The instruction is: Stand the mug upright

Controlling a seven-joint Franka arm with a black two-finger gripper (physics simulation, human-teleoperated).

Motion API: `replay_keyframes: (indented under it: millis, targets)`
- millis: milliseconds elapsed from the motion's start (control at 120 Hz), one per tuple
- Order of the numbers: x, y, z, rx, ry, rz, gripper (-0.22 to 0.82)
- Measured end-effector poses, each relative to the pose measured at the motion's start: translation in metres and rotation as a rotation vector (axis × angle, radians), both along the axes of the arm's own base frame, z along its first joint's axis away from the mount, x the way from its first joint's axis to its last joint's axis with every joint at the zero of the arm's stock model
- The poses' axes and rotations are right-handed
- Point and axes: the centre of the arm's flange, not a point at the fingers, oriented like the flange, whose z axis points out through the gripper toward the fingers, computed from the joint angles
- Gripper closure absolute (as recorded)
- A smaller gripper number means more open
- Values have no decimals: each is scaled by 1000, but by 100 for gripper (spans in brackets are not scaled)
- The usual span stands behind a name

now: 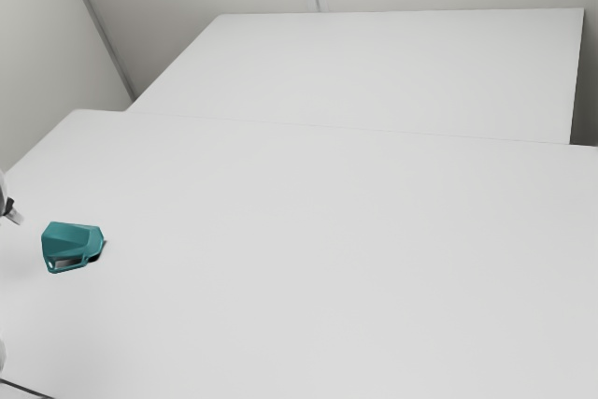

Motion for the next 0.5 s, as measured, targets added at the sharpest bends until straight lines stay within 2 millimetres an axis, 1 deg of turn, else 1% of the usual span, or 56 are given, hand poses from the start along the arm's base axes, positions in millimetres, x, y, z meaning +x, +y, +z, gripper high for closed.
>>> replay_keyframes:
  millis: [108,367,500]
  targets:
    - [-3,5,-9,-33,-20,-26,0]
    - [-9,4,-24,-72,-31,-74,0]
    - [-14,8,-33,-79,-28,-86,0]
